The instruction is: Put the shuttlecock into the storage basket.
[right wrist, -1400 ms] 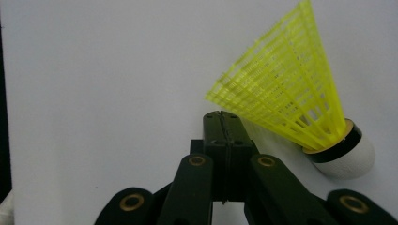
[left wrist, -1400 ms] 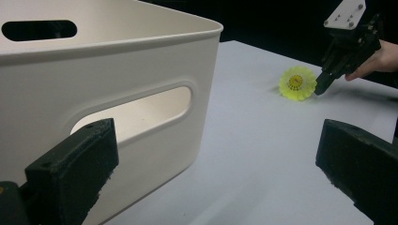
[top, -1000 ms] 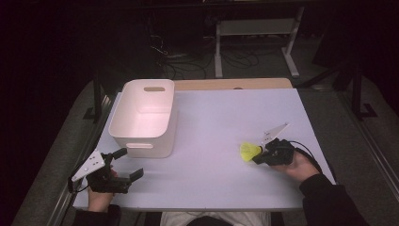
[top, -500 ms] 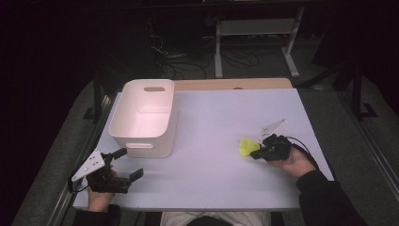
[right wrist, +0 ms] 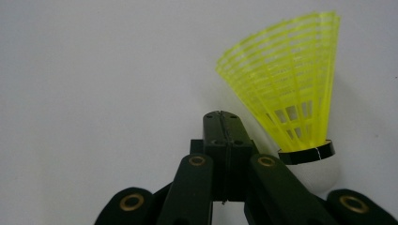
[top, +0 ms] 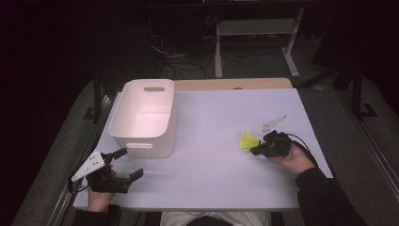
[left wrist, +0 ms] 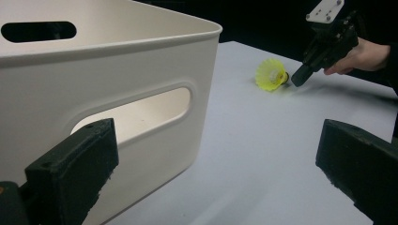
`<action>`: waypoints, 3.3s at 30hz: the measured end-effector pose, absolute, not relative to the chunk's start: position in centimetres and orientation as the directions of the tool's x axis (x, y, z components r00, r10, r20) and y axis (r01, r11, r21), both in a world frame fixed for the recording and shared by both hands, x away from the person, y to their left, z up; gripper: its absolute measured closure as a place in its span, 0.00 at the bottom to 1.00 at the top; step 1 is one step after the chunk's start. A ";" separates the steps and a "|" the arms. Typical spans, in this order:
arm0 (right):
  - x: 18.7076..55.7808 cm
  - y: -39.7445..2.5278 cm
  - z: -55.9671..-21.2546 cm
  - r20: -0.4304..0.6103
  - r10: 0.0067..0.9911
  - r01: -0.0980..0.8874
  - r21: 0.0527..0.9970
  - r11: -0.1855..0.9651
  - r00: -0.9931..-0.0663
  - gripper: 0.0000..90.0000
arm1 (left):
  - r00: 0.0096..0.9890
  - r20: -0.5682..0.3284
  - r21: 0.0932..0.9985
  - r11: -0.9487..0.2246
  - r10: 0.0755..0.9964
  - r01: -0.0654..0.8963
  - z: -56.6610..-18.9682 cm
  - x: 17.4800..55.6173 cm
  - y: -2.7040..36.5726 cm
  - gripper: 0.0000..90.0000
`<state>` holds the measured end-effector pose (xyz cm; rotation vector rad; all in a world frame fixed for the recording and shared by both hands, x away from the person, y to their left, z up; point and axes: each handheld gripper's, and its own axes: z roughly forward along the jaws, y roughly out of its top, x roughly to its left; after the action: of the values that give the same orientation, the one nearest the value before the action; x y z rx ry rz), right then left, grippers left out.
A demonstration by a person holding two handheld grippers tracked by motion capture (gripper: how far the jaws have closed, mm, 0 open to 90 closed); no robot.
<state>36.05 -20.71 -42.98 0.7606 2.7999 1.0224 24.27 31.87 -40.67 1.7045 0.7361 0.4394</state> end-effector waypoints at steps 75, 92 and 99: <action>37.6 -23.4 -36.7 0.042 0.492 0.411 0.614 0.674 -0.870 0.05 | 0.733 -0.089 0.959 -0.140 0.674 0.245 -40.7 24.3 31.9 0.00; 39.6 -22.9 -38.3 0.068 0.451 0.408 0.559 0.722 -0.890 0.00 | 0.733 -0.088 0.960 -0.140 0.674 0.244 -40.7 24.3 31.9 0.00; 40.3 -22.8 -39.2 0.072 0.448 0.411 0.546 0.730 -0.891 0.00 | 0.734 -0.088 0.960 -0.140 0.674 0.244 -40.7 24.3 31.9 0.00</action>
<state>40.25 -22.82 -39.20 0.7117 2.8613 0.8790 24.32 31.88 -40.67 1.7131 0.7341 0.4368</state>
